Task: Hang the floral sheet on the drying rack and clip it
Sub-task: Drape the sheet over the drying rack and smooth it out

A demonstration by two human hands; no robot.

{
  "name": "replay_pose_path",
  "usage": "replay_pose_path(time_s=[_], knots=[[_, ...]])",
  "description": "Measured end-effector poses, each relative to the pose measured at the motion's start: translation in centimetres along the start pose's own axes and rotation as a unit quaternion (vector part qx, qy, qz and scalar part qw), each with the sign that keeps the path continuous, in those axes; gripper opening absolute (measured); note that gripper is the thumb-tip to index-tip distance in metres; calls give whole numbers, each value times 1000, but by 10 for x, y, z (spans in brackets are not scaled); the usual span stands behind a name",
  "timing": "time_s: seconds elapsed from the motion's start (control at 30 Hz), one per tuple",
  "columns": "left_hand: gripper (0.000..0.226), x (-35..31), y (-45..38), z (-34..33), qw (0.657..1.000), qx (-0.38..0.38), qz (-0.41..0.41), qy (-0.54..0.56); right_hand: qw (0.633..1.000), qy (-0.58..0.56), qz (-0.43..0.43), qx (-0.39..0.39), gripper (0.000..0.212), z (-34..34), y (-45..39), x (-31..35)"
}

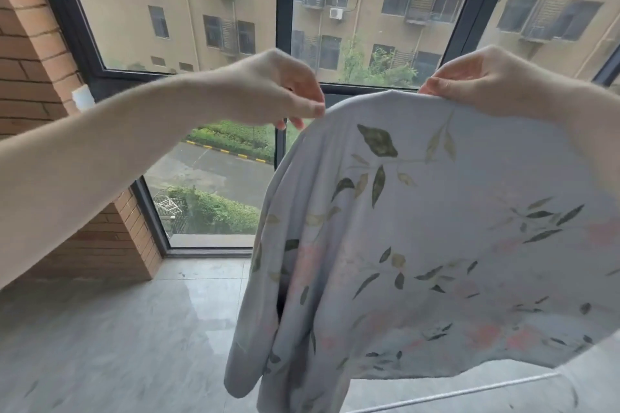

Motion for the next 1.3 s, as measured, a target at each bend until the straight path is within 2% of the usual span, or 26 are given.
replay_pose_path(time_s=[0.07, 0.1, 0.17, 0.33, 0.43, 0.53, 0.63, 0.8, 1.0, 1.1, 1.2, 1.3], knots=[[9, 30, 14, -16, 999, 45, 16, -11, 1000, -14, 24, -5, 20, -3, 5, 0], [8, 45, 20, -23, 999, 38, 12, -14, 999, -22, 29, -10, 18, -5, 6, 0], [3, 57, 22, -25, 1000, 2, -6, 4, 999, -36, 34, -19, 19, -5, 5, 3], [14, 60, 16, -17, 997, -64, -38, 27, 1000, 5, 19, -11, 20, -4, -3, 13], [19, 64, 2, 0, 991, -98, -13, 94, 1000, 21, -3, -14, 25, -7, -5, 20], [15, 61, -10, 10, 985, -128, -10, 116, 999, -13, -16, -30, 22, -5, -4, 36], [14, 64, -14, 8, 983, -134, -1, 124, 999, -29, -15, -13, 22, -11, 1, 48], [15, 60, -9, 2, 984, -132, 5, 117, 998, -3, -32, -49, 21, -18, 4, 48], [12, 63, -2, 3, 987, -136, 21, 81, 998, -14, -49, -31, 24, -22, 10, 56], [13, 69, 3, -5, 991, -107, 19, 80, 998, -30, -45, -16, 20, -29, 18, 58], [15, 67, 5, -14, 994, -80, -3, 74, 996, -56, -38, -57, 13, -23, 20, 61], [14, 67, 3, -13, 995, -58, -21, 74, 997, -8, -50, -66, 8, -20, 17, 69]])
Point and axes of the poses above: each hand's wrist, its own y-axis away from the middle knuckle, its own z-axis out of the back of the hand, x = y × z, the point moved 6 cm from there along -y, towards the middle knuckle, and after that the axes turned 6 degrees about -x, right-handed, at the moved point
